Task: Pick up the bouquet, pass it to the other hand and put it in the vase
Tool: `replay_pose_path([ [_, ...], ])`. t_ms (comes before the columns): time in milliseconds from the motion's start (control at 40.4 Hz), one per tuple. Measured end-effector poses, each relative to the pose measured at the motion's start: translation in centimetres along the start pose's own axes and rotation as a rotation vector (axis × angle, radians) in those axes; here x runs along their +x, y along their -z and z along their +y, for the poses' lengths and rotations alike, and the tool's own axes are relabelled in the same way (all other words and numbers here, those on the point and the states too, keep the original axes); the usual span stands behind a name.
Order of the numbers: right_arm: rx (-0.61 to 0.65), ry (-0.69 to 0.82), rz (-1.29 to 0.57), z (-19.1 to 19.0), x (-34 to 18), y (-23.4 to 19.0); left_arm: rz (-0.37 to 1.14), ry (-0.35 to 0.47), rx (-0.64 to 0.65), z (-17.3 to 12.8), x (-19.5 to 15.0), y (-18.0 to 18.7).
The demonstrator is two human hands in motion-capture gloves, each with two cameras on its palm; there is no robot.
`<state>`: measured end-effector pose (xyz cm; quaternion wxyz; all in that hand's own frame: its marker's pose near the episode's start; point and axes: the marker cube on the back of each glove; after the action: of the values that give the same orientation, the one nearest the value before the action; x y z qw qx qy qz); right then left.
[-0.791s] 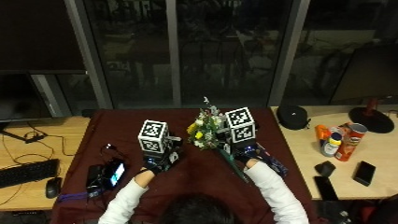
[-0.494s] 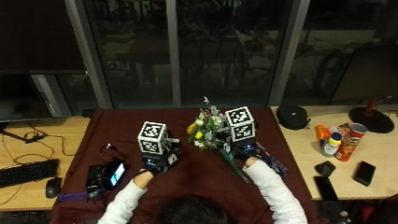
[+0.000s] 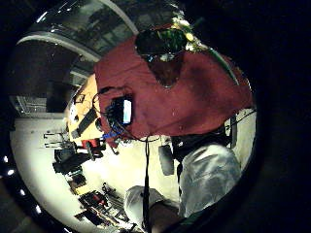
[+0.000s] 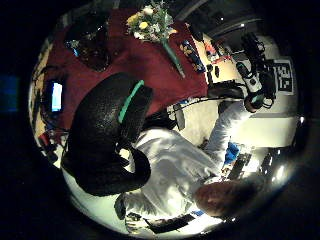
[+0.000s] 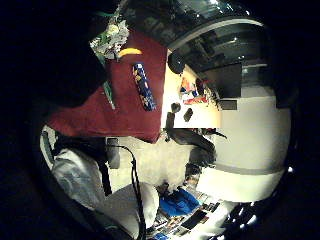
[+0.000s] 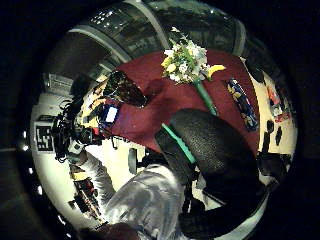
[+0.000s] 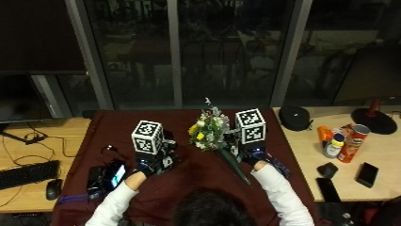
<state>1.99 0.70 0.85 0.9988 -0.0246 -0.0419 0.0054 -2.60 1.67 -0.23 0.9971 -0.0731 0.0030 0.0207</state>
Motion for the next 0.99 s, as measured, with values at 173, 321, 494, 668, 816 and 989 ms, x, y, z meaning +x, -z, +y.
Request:
replay_pose_path([
  [173, -0.016, -0.054, -0.005, -0.2, 0.8, 0.3, -0.018, -0.017, -0.014, -0.3, 0.3, -0.2],
  [321, -0.036, -0.093, -0.009, -0.6, 1.1, 0.4, -0.032, -0.034, -0.017, -0.5, 0.8, -0.5],
  [494, -0.021, -0.124, -0.02, -1.3, 1.8, 0.3, -0.04, -0.042, -0.015, -0.6, 1.1, -0.6],
  [668, -0.01, -0.175, -0.039, -2.1, 2.7, 0.3, -0.031, -0.045, -0.02, -0.8, 1.3, -0.8],
  [816, -0.05, -0.25, -0.063, -4.0, 4.1, -0.1, -0.032, -0.048, -0.005, -1.2, 1.8, -0.6],
  [989, -0.106, -0.347, -0.121, -6.6, 5.9, -1.7, -0.082, -0.044, 0.04, -1.9, 2.4, -0.7],
])
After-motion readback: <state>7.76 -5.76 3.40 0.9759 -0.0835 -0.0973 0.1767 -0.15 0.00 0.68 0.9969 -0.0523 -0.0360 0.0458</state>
